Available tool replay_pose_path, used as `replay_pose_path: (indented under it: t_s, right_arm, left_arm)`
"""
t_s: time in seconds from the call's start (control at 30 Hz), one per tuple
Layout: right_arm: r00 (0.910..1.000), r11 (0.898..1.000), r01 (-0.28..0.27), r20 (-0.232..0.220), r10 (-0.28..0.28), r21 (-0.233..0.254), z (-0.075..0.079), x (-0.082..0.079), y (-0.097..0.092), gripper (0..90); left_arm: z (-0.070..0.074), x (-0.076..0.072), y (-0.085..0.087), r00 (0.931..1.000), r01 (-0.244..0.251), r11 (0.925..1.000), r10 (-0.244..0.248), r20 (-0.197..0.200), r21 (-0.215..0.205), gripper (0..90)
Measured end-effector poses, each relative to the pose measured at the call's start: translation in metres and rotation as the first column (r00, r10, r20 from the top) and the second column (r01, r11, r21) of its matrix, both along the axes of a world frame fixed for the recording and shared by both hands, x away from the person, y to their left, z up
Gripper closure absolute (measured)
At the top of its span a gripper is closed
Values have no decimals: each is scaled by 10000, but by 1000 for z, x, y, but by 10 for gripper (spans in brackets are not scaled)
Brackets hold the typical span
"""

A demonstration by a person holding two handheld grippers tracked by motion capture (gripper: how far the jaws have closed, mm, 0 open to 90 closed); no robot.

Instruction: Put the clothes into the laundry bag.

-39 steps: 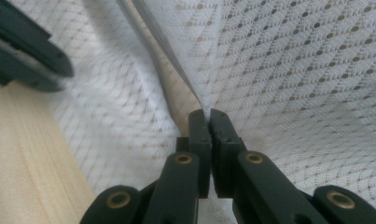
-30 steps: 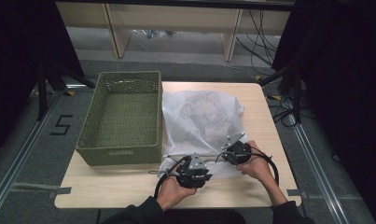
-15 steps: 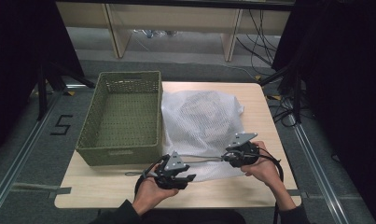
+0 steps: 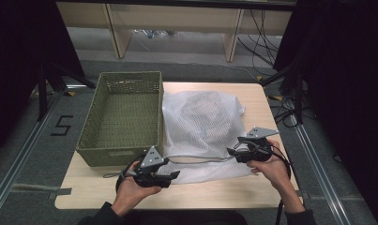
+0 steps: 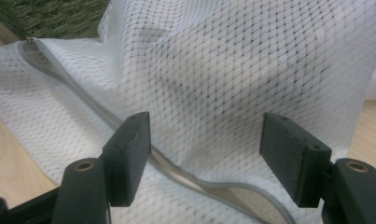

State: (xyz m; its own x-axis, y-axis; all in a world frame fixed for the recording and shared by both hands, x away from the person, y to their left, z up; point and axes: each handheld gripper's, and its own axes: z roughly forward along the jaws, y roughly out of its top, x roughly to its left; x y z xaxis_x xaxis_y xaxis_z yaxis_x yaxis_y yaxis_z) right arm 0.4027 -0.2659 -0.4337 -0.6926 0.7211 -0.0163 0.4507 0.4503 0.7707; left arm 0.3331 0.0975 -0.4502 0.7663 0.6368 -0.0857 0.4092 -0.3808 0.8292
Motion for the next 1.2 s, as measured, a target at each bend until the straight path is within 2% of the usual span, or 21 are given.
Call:
replay_pose_path:
  t_s: [0.03, 0.07, 0.2, 0.23, 0.3, 0.33, 0.37, 0.47, 0.5, 0.57, 0.6, 0.67, 0.8, 0.83, 0.93, 0.97, 1.0, 1.03, 1.1, 1.13, 1.2]
  right_arm:
    - [10000, 10000, -44, 64, 44, -11, 0, 0, -1, 344]
    - [10000, 10000, -4, -18, 4, 56, 0, -2, 0, 340]
    - [10000, 9999, 38, 21, -39, 145, 0, -9, -2, 335]
    - [10000, 9999, 50, 75, -51, 138, 0, -10, -2, 333]
    - [9998, 9996, 190, 31, -191, 189, -1, -15, -1, 330]
    - [9999, 9998, 122, 113, -124, 161, -1, -16, -2, 330]
    - [9997, 9999, 90, 227, -91, 62, -2, -18, -3, 329]
    - [9996, 9995, 265, 80, -267, 183, -5, -23, -4, 325]
    - [9992, 9990, 387, 17, -388, 230, -6, -26, -4, 325]
    - [9993, 9989, 381, 3, -381, 281, -8, -29, -5, 323]
    - [9994, 9990, 334, 1, -334, 287, -9, -30, -5, 323]
    - [9994, 9984, 354, 41, -356, 441, -11, -34, -4, 321]
    - [9999, 9988, 153, -82, -150, 457, -14, -42, -5, 312]
    - [9994, 9989, 331, -27, -331, 340, -15, -45, -5, 312]
    - [9993, 9987, 214, -312, -199, 469, -19, -53, -6, 312]
    - [9983, 9976, 420, -432, -397, 550, -20, -57, -7, 312]
    - [9992, 9985, 333, -229, -323, 436, -21, -59, -8, 311]
    - [9980, 9978, 447, -475, -424, 482, -21, -63, -8, 311]
    - [9986, 9979, 433, -337, -417, 472, -22, -65, -12, 310]
    - [9976, 9972, 528, -465, -504, 528, -21, -68, -13, 310]
    - [9984, 9977, 502, -264, -490, 448, -21, -72, -16, 309]
  left_arm:
    - [-1, 0, 1, 9999, -127, 9996, 130, 86, -267, 379]
    - [0, 0, 5, 9998, -125, 9999, 126, 121, -92, 367]
    - [-3, -1, 16, 9994, -336, 9988, 339, 63, -361, 333]
    - [-3, 0, 22, 9996, -198, 9998, 197, 216, 34, 333]
    - [-7, -1, 26, 9985, -547, 9981, 547, -7, -284, 324]
    - [-8, -1, 30, 9988, -489, 9987, 490, 86, -138, 323]
    - [-10, -3, 32, 9980, -620, 9980, 618, -121, -158, 322]
    - [-12, -4, 41, 9980, -626, 9980, 627, -98, 110, 309]
    - [-13, -6, 42, 9970, -763, 9970, 762, -105, -89, 308]
    - [-13, -8, 48, 9969, -786, 9969, 786, -14, 48, 293]
    - [-14, -9, 49, 9954, -954, 9954, 954, -20, -109, 284]
    - [-16, -10, 55, 9966, -800, 9968, 801, 198, -33, 263]
    - [-21, -16, 62, 9976, -699, 9972, 698, 44, 274, 217]
    - [-22, -19, 61, 9954, -954, 9951, 957, -108, 261, 208]
    - [-24, -24, 62, 9959, -906, 9958, 906, -1, 108, 197]
    - [-23, -25, 64, 9974, -710, 9966, 702, 180, 429, 196]
    - [-23, -28, 63, 9961, -838, 9957, 825, 326, 402, 190]
    - [-22, -31, 63, 9960, -855, 9953, 842, 307, 459, 181]
    - [-21, -37, 61, 9963, -799, 9958, 784, 339, 447, 181]
    - [-22, -39, 61, 9973, -691, 9956, 675, 274, 629, 191]
    - [-22, -44, 60, 9982, -583, 9943, 568, 185, 897, 195]
